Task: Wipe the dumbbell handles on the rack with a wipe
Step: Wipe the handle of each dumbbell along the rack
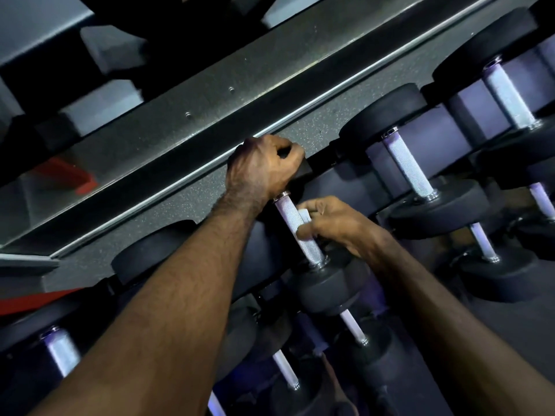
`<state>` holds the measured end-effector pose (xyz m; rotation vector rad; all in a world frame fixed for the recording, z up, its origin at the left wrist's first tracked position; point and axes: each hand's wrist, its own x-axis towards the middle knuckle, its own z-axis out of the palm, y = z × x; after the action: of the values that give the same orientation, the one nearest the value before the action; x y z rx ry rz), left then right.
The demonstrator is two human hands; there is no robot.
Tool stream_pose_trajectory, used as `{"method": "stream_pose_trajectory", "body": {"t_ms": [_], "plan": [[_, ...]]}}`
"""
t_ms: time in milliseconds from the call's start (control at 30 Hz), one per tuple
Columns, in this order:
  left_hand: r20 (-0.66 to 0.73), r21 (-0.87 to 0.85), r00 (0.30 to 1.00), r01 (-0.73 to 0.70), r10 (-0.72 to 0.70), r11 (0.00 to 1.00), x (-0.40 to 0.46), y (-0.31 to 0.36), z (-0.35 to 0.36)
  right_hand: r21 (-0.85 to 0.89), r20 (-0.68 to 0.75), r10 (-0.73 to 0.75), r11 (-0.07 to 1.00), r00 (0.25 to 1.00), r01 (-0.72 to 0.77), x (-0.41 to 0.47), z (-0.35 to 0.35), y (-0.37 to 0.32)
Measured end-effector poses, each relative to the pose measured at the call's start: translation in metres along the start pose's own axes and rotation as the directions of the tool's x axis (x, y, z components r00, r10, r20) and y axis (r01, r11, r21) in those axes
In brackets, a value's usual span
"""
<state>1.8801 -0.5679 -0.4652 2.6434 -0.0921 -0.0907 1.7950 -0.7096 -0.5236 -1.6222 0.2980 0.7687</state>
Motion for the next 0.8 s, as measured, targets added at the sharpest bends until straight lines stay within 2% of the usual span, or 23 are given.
{"method": "stream_pose_trajectory", "body": {"t_ms": [100,167,267,333,433,633,733,800], "plan": [[-0.006,-0.011,1.000,0.012,-0.012,1.000,0.000,0.000,0.001,-0.197,0.077,0.092,0.978,0.993,-0.075,-0.010,-0.003,0.011],[-0.012,-0.004,1.000,0.003,-0.003,1.000,-0.001,-0.001,0.001,-0.143,0.087,0.076,0.988,0.993,-0.063,-0.005,-0.002,0.004],[-0.014,-0.008,1.000,-0.011,0.011,1.000,0.000,0.000,0.000,0.046,-0.017,-0.023,0.999,1.000,0.024,0.012,0.001,-0.010],[-0.013,-0.010,1.000,-0.009,0.009,1.000,0.000,0.000,0.000,0.004,-0.009,-0.004,1.000,1.000,0.004,0.009,0.001,-0.005],[-0.004,-0.030,1.000,0.009,-0.009,1.000,0.000,-0.001,0.000,-0.122,0.086,0.094,0.989,0.992,-0.083,-0.003,-0.001,0.012],[0.001,-0.026,1.000,-0.006,0.006,1.000,0.001,-0.001,0.000,0.093,0.001,0.006,0.996,1.000,-0.006,0.015,0.000,-0.005],[-0.015,-0.010,1.000,-0.013,0.013,1.000,0.002,-0.001,0.000,-0.051,0.160,0.082,0.996,0.984,-0.075,0.003,0.005,0.008],[-0.021,-0.005,1.000,-0.018,0.018,1.000,0.001,-0.001,0.001,-0.105,0.158,0.125,0.988,0.979,-0.109,0.006,0.008,0.008]]}}
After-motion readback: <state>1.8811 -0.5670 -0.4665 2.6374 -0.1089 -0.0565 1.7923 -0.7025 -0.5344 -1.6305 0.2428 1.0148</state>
